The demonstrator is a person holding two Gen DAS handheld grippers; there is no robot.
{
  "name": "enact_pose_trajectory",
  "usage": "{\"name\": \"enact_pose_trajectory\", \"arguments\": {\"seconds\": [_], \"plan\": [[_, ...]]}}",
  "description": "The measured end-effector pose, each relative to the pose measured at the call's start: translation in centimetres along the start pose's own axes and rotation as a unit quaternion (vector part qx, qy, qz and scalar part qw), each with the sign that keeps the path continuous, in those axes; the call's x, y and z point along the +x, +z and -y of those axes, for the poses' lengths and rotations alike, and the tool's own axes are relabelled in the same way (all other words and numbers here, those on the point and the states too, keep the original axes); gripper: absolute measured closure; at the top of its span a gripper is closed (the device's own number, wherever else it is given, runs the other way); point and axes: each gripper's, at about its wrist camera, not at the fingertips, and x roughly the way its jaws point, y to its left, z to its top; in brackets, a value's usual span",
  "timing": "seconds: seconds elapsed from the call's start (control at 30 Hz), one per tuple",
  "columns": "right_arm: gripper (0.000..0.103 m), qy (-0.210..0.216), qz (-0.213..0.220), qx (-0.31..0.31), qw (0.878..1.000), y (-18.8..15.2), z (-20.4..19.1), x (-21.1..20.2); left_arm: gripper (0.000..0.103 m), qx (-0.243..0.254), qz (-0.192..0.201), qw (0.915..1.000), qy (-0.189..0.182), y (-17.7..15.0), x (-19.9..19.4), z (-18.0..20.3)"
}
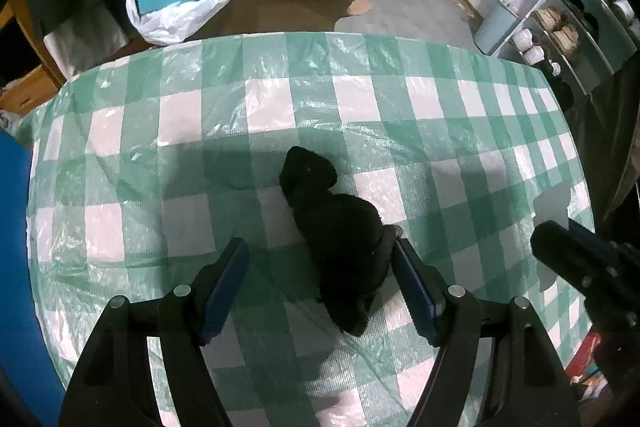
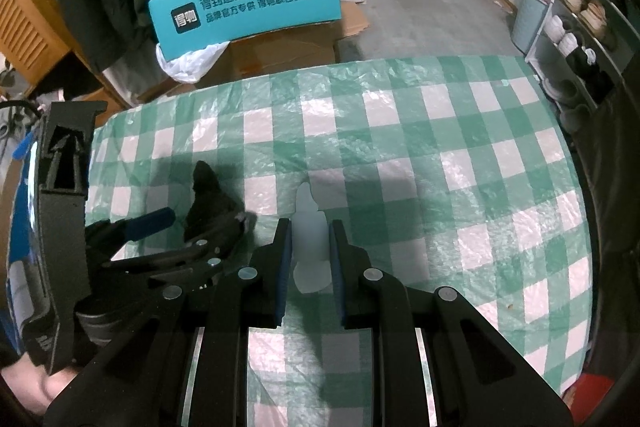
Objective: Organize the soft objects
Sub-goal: 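Grasp the black knit hat with the left gripper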
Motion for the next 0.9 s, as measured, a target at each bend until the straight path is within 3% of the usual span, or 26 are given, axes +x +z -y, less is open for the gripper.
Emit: {"name": "enact_pose_trajectory", "arguments": {"seconds": [0.07, 0.2, 0.57, 0.9], "plan": [[0.086, -0.001, 0.001, 0.002, 1.000, 0.0, 0.2, 0.0, 0.029, 0.005, 0.003, 1.0000, 0.000, 0.0, 0.0, 0.1], [0.086, -0.001, -0.001, 0.002, 1.000, 0.0, 0.2, 0.0, 0.066, 0.019, 0.003, 0.9998, -0.011, -0.2, 0.1, 0.2], [0.086, -0.001, 0.002, -0.004, 1.000, 0.0, -0.3, -0.4, 0.068, 0.031, 0.022, 0.9993, -0.005, -0.8, -1.8, -0.3], [0.086, -0.001, 0.009, -0.015, 1.000, -0.3, -1.4, -1.5, 0.068, 0.053, 0.058, 0.9969, 0.007, -1.4, -5.8, -0.6]]}}
